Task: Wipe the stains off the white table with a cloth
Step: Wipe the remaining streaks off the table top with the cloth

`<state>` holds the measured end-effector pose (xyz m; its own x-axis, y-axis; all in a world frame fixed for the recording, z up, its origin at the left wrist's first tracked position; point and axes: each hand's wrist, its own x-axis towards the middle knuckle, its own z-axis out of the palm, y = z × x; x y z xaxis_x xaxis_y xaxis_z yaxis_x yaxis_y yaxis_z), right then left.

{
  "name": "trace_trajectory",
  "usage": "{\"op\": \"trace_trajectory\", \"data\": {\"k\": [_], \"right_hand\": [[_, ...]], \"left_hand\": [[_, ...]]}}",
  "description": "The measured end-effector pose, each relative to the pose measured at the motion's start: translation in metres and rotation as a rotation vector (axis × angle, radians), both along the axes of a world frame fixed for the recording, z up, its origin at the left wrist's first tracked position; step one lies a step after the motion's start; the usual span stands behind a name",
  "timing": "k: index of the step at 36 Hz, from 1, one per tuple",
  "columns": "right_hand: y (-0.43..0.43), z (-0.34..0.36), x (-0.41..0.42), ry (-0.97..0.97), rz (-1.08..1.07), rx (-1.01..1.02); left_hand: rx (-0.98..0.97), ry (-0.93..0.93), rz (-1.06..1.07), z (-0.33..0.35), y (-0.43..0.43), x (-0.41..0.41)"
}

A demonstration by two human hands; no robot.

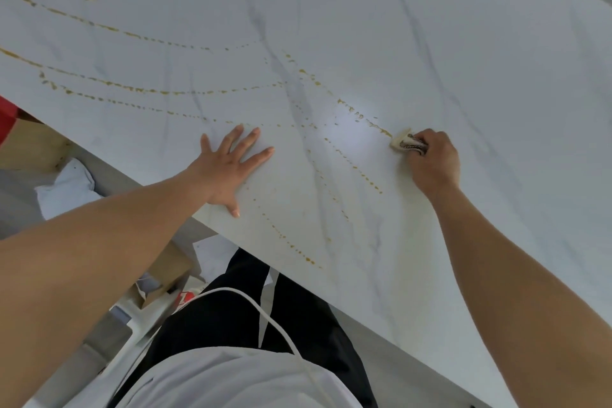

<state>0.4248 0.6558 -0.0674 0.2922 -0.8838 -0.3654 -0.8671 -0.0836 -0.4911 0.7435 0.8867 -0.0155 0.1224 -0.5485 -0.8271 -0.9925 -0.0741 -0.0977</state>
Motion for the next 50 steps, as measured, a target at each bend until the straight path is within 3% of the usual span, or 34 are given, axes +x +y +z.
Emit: {"op": "trace_trajectory", "data": {"k": [5,12,16,18,24,29,32,39,47,50], "right_hand": [[0.022,0.004,-0.007,0.056,0.337,0.167],[0.023,0.009,0.001,0.074,-0.003,0.001],[0.038,0.019,0.001,0.022,0.193,0.337],[0.04,0.022,0.0,0.056,0.266,0.409],[0.039,0.016,0.001,0.137,0.111,0.032],[0.063,0.014,-0.002,0.086,0.305,0.179],[0.07,0.013,-0.007,0.098,0.391,0.167],[0.072,0.001,-0.004,0.085,0.092,-0.036],[0.137,-0.003,-0.023,0.037,0.528,-0.096],[0.127,-0.006,-0.02,0.063,0.506,-0.156]], "left_hand": [[0.001,0.009,0.001,-0.003,0.0,0.001],[-0.008,0.022,0.009,-0.004,0.001,0.001],[-0.006,0.025,0.008,-0.005,0.0,0.001],[-0.006,0.026,0.008,-0.006,0.0,0.001],[-0.008,0.032,0.01,-0.007,0.002,0.003],[-0.01,0.044,0.008,-0.009,0.003,0.003],[-0.012,0.048,0.011,-0.01,0.003,0.004],[-0.011,0.055,0.014,-0.011,0.004,0.005],[-0.009,0.061,0.009,-0.014,0.004,0.006],[-0.012,0.061,0.001,-0.015,0.004,0.006]]}}
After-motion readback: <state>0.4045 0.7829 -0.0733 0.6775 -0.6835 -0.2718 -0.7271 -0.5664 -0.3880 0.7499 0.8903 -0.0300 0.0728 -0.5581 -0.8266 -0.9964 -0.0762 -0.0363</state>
